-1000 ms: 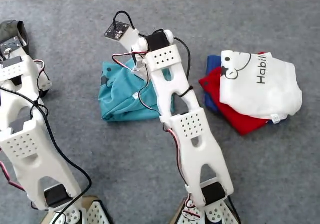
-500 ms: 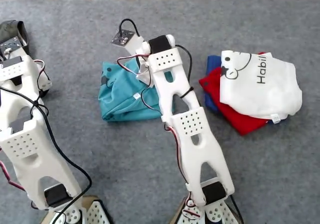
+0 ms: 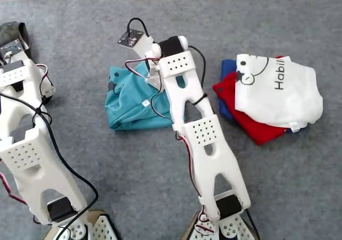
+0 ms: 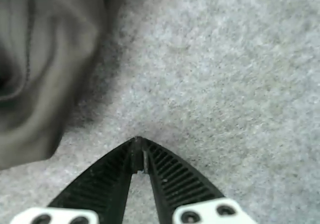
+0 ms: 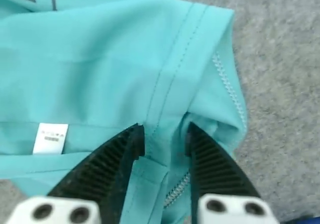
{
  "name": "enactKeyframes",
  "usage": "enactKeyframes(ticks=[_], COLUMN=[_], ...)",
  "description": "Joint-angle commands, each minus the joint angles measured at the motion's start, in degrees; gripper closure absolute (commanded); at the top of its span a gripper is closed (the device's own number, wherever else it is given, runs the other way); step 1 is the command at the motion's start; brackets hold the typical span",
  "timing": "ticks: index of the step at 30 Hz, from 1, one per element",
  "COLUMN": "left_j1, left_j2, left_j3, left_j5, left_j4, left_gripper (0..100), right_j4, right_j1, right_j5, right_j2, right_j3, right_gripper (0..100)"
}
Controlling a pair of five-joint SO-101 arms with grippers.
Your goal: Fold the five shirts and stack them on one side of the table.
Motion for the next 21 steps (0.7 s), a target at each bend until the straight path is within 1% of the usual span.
enactKeyframes(ticks=[1, 21], left_j1=[1.4, 1.4], left_j2=[-1.3, -1.3], left_j3=[-0.3, -0.4], left_j5=[-0.5, -0.5], left_j4=[-0.7, -1.0], left_gripper=[97, 97], right_j4=[0.6, 0.5], right_j1=[0.6, -2.3], right_j5=[0.2, 0.5], right_j2=[-0.9, -0.5], right_j3=[-4.0, -2.6], right_gripper=[80.0, 80.1])
